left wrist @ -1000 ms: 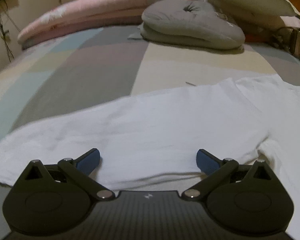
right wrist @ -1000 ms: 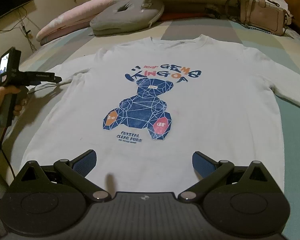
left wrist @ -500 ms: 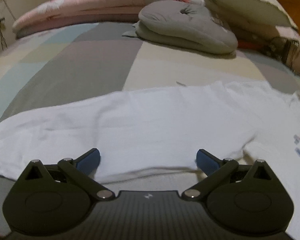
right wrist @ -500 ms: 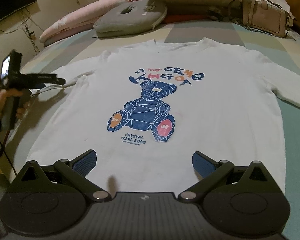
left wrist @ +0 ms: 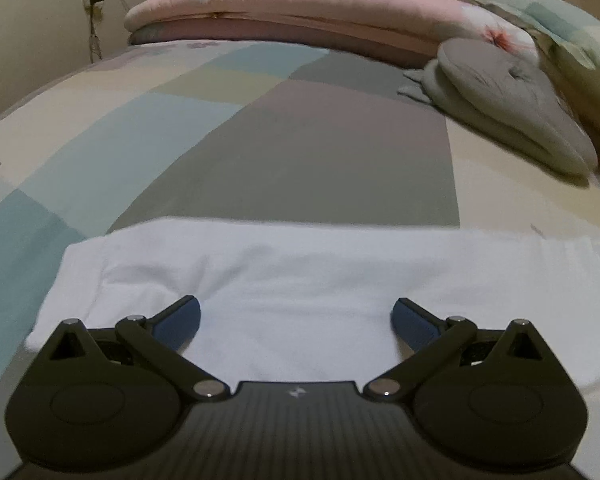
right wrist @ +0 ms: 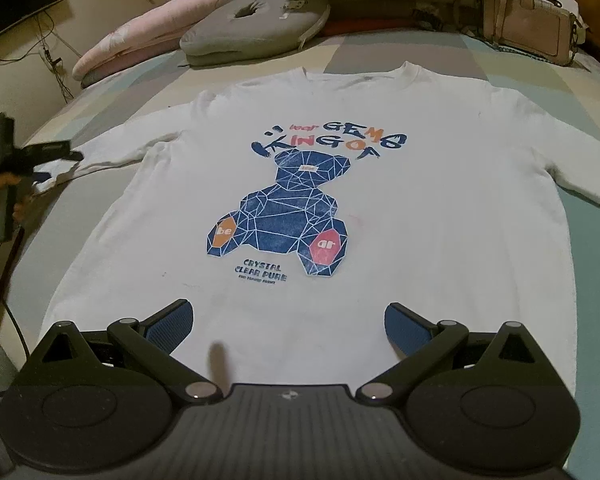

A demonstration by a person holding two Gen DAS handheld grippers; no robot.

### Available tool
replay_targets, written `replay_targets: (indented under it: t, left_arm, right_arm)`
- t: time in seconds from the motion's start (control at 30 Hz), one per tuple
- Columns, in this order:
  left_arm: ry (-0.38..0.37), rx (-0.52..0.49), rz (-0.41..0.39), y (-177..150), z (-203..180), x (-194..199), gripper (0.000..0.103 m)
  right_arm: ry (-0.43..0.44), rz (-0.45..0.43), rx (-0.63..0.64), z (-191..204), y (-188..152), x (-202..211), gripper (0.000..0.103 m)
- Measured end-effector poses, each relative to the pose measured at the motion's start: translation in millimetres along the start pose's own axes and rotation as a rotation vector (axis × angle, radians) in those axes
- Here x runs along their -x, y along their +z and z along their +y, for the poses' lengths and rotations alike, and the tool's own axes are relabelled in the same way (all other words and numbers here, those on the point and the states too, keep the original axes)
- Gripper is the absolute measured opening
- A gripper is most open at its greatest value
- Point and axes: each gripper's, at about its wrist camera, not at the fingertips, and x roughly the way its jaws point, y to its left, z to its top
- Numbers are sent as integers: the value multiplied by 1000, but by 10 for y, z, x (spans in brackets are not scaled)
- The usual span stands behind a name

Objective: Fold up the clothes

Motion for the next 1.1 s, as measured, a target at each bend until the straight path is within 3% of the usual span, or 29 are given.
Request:
replay_targets:
  t: [0.13, 0.3, 0.47, 0.57, 0.73, 0.87, 1.1]
  left_arm:
    - [18, -11, -3, 84, 115, 127, 102]
    - [-31, 152, -3, 277, 422, -29, 102]
    - [49, 161, -9, 312, 547, -290, 102]
    - [43, 232, -17, 373, 607, -201, 102]
    - [-58, 178, -25, 197, 489, 140, 102]
    - [-157, 199, 14, -37, 471, 242, 102]
    - [-81, 233, 52, -20, 500, 389, 102]
  right_arm:
    - [-2, 3, 2, -1, -4, -5, 103]
    - [-15, 8, 2, -10, 1, -48, 103]
    - [-30, 8, 9, -12, 10, -96, 103]
    - [-30, 8, 11, -16, 10, -96, 103]
    - [-24, 7, 4, -19, 4, -77, 103]
    - [-9, 8, -4, -16, 6, -56, 103]
    - [6, 1, -15, -30, 17, -11, 103]
